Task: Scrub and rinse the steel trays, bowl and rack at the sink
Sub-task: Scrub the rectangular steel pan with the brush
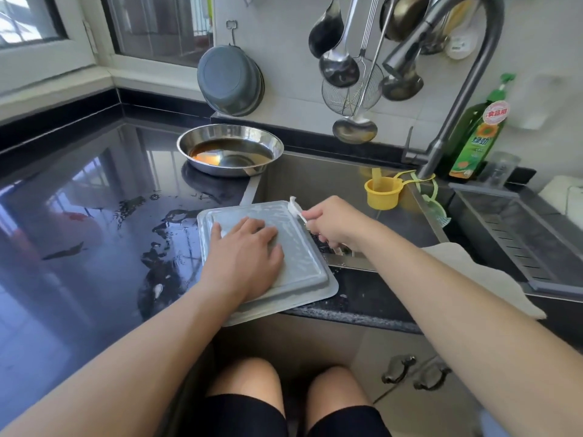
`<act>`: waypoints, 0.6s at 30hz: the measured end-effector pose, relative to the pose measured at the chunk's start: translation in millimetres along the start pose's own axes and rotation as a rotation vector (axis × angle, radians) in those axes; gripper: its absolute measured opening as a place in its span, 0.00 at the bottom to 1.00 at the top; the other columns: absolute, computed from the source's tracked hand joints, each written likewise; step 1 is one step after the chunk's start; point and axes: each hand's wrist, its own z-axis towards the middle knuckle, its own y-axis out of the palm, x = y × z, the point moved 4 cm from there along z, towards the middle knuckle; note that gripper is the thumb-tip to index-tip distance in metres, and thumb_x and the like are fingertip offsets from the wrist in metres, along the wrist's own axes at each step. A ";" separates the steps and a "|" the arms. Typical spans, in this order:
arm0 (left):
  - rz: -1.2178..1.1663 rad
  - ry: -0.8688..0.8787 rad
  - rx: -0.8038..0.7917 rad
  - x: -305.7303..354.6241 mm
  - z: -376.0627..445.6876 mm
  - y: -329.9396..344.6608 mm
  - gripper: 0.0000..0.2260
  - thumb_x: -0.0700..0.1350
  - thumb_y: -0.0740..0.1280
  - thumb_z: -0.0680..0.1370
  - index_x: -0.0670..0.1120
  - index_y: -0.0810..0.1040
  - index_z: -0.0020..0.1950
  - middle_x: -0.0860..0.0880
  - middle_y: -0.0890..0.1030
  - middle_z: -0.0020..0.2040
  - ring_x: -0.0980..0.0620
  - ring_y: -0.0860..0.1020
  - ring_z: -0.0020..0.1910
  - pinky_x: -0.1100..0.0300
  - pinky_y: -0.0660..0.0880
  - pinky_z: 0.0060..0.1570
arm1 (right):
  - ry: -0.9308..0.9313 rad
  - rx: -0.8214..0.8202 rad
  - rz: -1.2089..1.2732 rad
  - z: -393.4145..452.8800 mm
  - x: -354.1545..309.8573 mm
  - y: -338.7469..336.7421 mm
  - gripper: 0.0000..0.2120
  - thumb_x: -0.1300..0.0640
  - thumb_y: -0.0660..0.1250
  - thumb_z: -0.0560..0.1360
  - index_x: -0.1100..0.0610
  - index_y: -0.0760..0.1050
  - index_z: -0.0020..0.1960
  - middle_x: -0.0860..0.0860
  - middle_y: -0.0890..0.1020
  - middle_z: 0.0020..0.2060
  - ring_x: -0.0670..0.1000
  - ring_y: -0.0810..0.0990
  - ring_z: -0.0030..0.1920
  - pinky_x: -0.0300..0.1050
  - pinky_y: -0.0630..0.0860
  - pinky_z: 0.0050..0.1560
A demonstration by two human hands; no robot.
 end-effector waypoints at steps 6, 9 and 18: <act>-0.003 -0.012 0.006 -0.3 2.1 -0.3 0.22 0.57 0.53 0.85 0.53 0.72 0.76 0.52 0.70 0.75 0.51 0.66 0.76 0.34 0.51 0.78 | 0.006 -0.014 -0.041 -87.2 39.3 -1.0 0.16 0.59 0.62 0.83 0.47 0.80 0.66 0.49 0.77 0.36 0.51 0.69 0.33 0.41 0.66 0.31; -0.004 -0.010 0.013 0.1 0.8 0.6 0.22 0.56 0.53 0.85 0.53 0.73 0.75 0.52 0.70 0.75 0.50 0.68 0.75 0.34 0.52 0.78 | -0.018 -0.016 -0.111 -128.9 55.1 0.7 0.18 0.58 0.61 0.83 0.42 0.79 0.66 0.46 0.72 0.29 0.48 0.66 0.30 0.40 0.63 0.31; 0.014 -0.026 -0.005 -0.7 1.0 0.8 0.22 0.57 0.54 0.84 0.55 0.73 0.75 0.52 0.71 0.75 0.47 0.70 0.73 0.35 0.55 0.77 | -0.020 0.088 -0.360 -136.9 61.4 9.7 0.21 0.57 0.60 0.83 0.40 0.74 0.72 0.49 0.77 0.50 0.56 0.79 0.50 0.42 0.73 0.46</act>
